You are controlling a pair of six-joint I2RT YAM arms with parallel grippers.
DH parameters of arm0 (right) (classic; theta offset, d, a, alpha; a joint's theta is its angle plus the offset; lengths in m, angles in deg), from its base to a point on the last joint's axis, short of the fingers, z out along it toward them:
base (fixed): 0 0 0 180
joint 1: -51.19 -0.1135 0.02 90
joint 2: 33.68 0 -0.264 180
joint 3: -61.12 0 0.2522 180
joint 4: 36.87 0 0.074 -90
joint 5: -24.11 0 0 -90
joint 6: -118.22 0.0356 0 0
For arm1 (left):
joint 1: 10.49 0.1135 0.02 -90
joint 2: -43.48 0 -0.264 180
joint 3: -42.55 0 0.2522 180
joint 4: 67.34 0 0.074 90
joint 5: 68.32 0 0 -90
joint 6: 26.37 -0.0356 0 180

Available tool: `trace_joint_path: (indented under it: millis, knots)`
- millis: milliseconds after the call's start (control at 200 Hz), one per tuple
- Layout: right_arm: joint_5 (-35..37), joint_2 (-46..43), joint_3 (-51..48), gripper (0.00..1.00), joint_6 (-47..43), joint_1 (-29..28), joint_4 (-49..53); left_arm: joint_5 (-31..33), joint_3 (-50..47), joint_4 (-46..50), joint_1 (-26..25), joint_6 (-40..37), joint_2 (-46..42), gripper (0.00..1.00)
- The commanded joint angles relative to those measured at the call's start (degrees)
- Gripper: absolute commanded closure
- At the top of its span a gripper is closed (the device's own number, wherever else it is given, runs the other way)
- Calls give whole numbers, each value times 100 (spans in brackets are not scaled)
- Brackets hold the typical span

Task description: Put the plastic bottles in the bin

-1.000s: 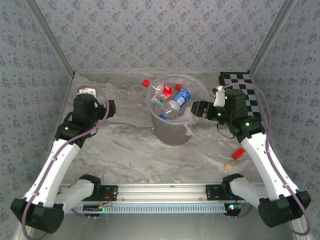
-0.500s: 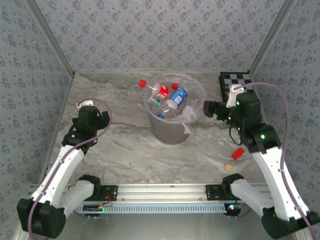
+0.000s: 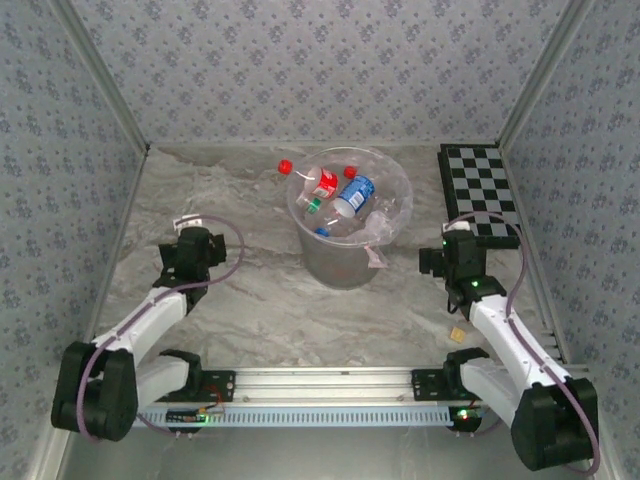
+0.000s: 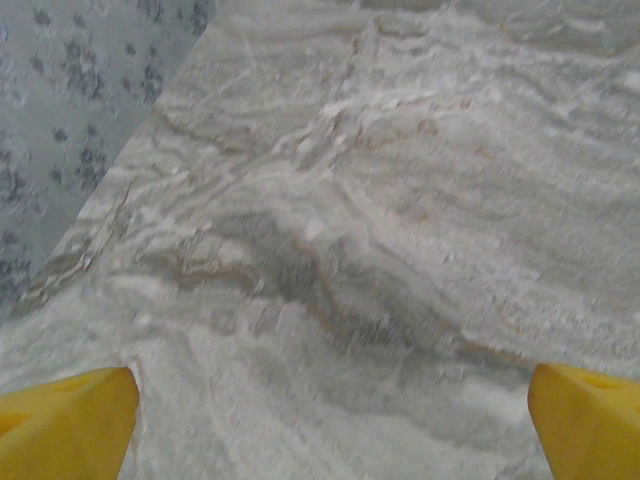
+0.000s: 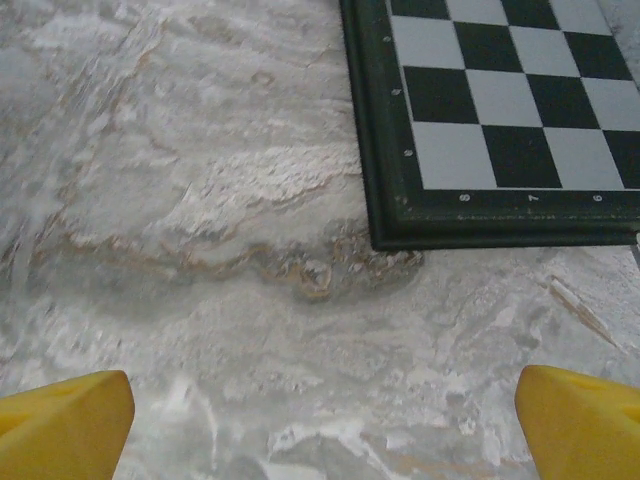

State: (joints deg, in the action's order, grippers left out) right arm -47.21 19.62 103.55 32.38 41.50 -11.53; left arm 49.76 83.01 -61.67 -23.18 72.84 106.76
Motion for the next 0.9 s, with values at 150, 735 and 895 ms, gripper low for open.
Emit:
trace_joint_path:
  millis: [150, 735, 895]
  knots:
    - [205, 761, -659, 0, 422, 317, -2641, -790, 291, -1628, 550, -374, 1276, 0]
    - [-248, 2918, -529, 0, -787, 521, -5355, -1294, 282, -2768, 932, -830, 2347, 0]
    - [-768, 3398, -827, 0, -574, 883, -6213, -1376, 52, -3113, 985, -795, 2304, 0]
